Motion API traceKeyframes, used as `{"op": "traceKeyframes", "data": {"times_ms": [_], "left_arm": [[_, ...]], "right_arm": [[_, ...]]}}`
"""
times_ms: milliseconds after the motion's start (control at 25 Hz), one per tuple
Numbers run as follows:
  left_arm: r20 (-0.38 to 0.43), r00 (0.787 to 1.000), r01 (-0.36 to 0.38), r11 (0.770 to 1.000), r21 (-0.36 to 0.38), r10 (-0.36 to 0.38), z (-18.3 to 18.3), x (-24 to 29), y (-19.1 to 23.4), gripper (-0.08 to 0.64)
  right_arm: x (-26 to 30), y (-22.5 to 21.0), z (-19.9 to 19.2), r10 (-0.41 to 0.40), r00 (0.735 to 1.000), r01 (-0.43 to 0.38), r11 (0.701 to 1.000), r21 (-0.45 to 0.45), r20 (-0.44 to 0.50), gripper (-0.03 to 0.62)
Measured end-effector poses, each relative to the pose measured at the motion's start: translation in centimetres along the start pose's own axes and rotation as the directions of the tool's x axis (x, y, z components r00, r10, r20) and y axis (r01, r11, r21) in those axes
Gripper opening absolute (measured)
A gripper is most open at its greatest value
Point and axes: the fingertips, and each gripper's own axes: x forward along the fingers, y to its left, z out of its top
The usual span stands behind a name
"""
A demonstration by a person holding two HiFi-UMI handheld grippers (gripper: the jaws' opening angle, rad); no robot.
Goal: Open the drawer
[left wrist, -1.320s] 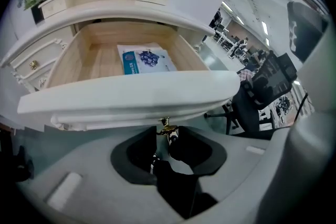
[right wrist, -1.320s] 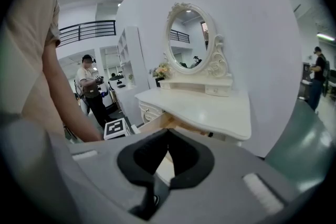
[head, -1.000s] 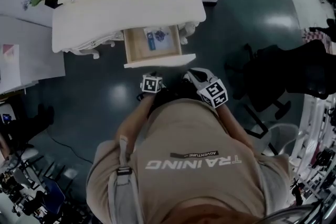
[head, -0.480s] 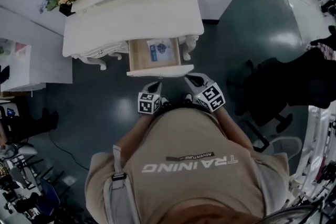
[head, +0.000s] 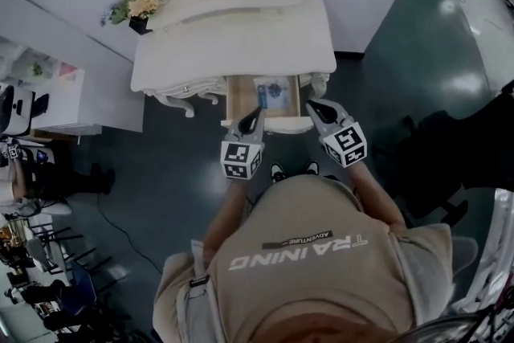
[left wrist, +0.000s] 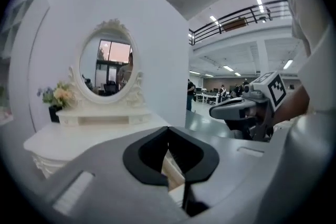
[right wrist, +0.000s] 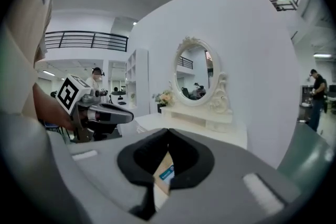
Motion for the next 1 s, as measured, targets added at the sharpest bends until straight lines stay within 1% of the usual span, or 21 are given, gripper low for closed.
{"op": "traceKeyframes", "data": {"times_ms": [80,240,400,480,600,680,840,1000], "left_arm": [[0.060,0.997,-0.042,0.997,0.058,0.039,2.8,-0.4,0.6,0.008],[0.152,0.987,-0.066,0.991,0.115,0.048,7.2,-1.3,0.8,0.008],[0.232,0.970,-0.107,0.984,0.146,0.071,10.5,-2.2,1.5,0.008],[0.255,0.964,-0.113,0.981,0.160,0.069,11.7,-2.5,1.5,0.008],[0.274,0.960,-0.101,0.980,0.173,0.051,12.8,-2.3,1.2,0.008],[0.265,0.964,-0.085,0.980,0.178,0.036,12.7,-1.9,0.9,0.008],[0.235,0.972,-0.037,0.983,0.178,-0.006,11.7,-0.8,0.0,0.008],[0.231,0.972,-0.001,0.983,0.182,-0.041,11.7,-0.2,-1.6,0.008]], "right_arm": [[0.5,0.0,1.6,0.013,0.999,-0.013,1.000,0.002,0.039,0.003],[0.9,-0.1,4.2,0.040,0.995,-0.038,0.999,-0.021,0.094,0.003],[1.0,-0.7,7.2,0.043,0.990,-0.033,0.997,-0.070,0.138,0.003],[0.4,-1.1,8.6,0.023,0.987,-0.010,0.997,-0.081,0.162,0.003],[-0.5,-2.5,9.7,-0.032,0.981,0.048,0.996,-0.081,0.192,0.003],[-1.1,-2.7,9.8,-0.045,0.978,0.061,0.996,-0.072,0.204,0.003],[-2.1,-2.2,9.3,-0.049,0.979,0.064,0.996,-0.068,0.200,0.002],[-3.0,-2.0,9.4,-0.027,0.981,0.042,0.996,-0.075,0.193,0.003]]}}
